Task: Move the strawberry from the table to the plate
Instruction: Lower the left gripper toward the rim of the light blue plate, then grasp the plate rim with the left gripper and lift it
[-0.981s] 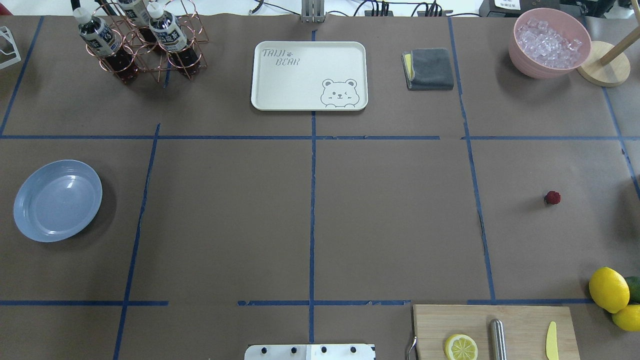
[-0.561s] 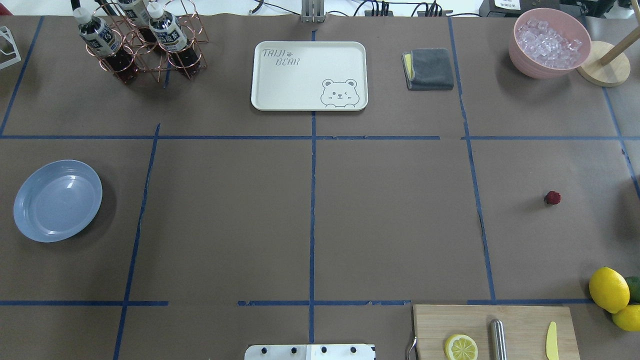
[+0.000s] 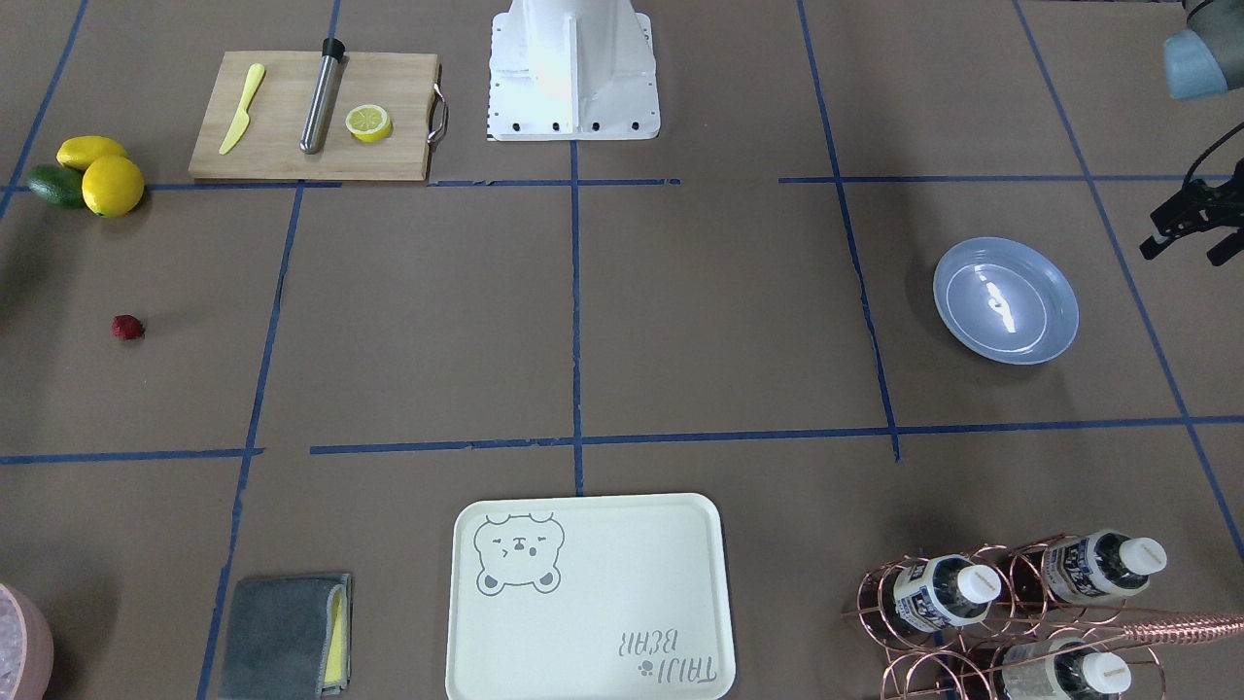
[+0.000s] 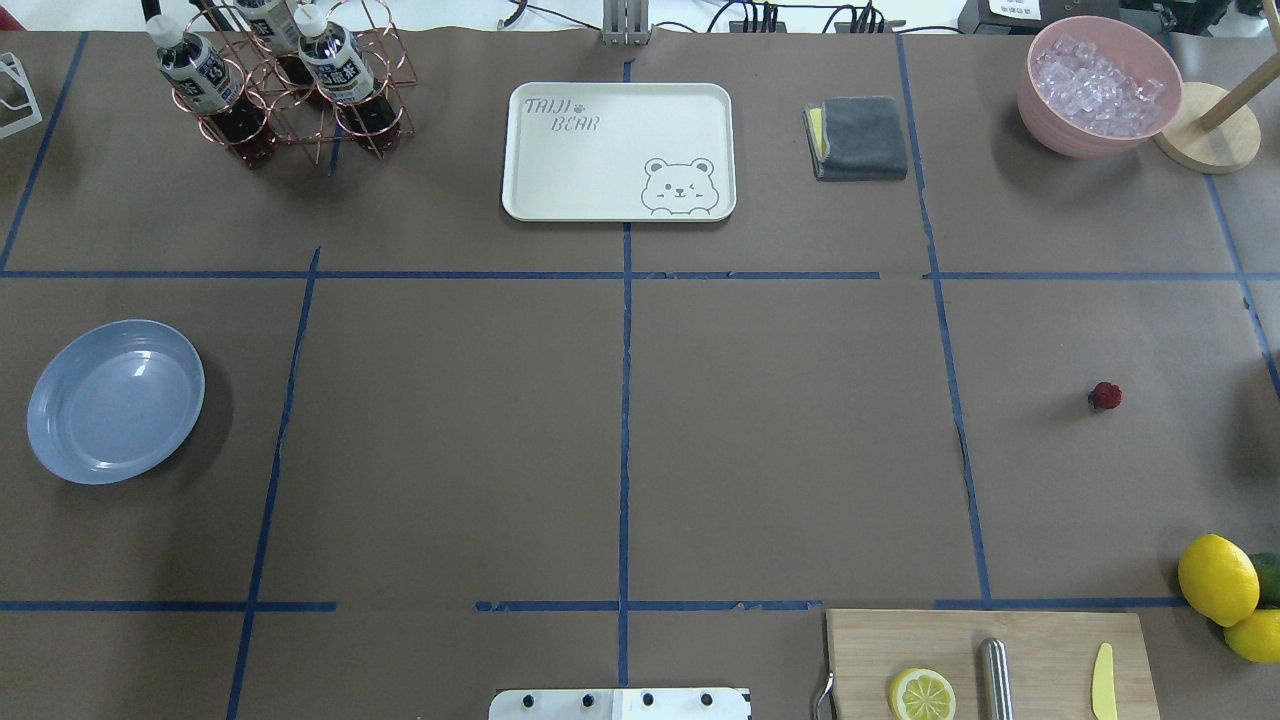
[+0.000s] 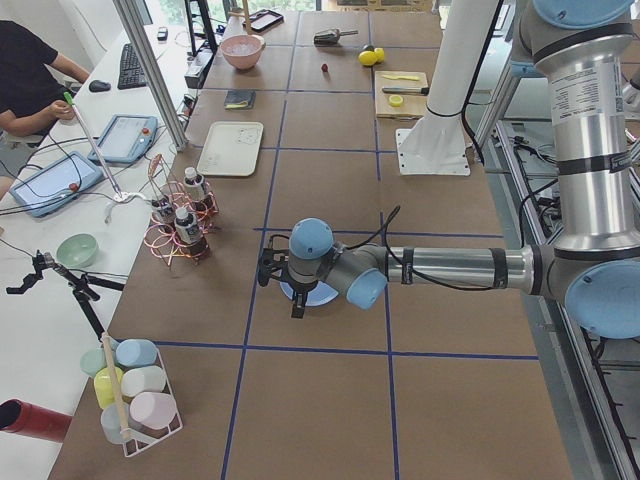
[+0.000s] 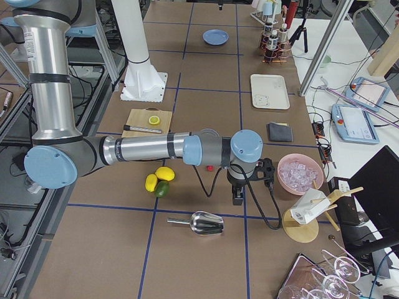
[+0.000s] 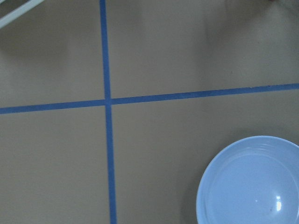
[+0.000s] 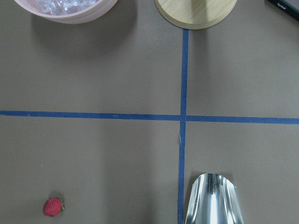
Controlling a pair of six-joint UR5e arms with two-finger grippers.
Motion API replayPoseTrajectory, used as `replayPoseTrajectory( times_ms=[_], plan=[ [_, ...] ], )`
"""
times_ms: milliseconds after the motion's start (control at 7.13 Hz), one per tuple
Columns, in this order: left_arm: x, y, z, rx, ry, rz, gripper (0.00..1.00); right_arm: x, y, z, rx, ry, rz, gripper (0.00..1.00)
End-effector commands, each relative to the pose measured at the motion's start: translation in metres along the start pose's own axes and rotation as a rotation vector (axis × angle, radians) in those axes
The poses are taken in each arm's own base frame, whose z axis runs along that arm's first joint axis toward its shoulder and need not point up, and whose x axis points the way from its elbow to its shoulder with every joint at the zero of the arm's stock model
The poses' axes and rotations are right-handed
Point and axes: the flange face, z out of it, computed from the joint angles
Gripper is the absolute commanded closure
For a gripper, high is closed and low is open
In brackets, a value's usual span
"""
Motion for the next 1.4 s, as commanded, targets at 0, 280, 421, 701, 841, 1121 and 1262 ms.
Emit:
replayPoseTrajectory(
  times_ms=[0, 280, 421, 701, 841, 1121, 1262],
  plan=[
    [-0.004, 0.038, 0.062, 0.057, 0.056, -0.073, 0.01, -0.003, 0.000, -0.001, 0.002, -0.002, -0.005, 0.00],
    [0.015, 0.048, 0.092, 0.075, 0.007, -0.103, 0.06, -0.005, -0.002, -0.003, 0.006, -0.002, -0.007, 0.00],
    [0.014, 0.048, 0.093, 0.077, 0.002, -0.104, 0.10, -0.006, -0.003, -0.004, 0.008, -0.002, -0.009, 0.00],
    [0.014, 0.046, 0.104, 0.063, -0.006, -0.102, 0.19, -0.008, -0.005, -0.005, 0.010, -0.003, -0.001, 0.00],
    [0.015, 0.043, 0.109, 0.059, -0.006, -0.099, 0.26, -0.008, -0.005, -0.005, 0.011, -0.003, -0.002, 0.00],
    [0.016, 0.044, 0.111, 0.054, -0.006, -0.097, 0.45, -0.008, -0.005, -0.007, 0.013, -0.003, -0.002, 0.00],
    [0.016, 0.044, 0.111, 0.054, -0.006, -0.097, 0.65, -0.008, -0.005, -0.007, 0.013, -0.003, -0.002, 0.00]
  ],
)
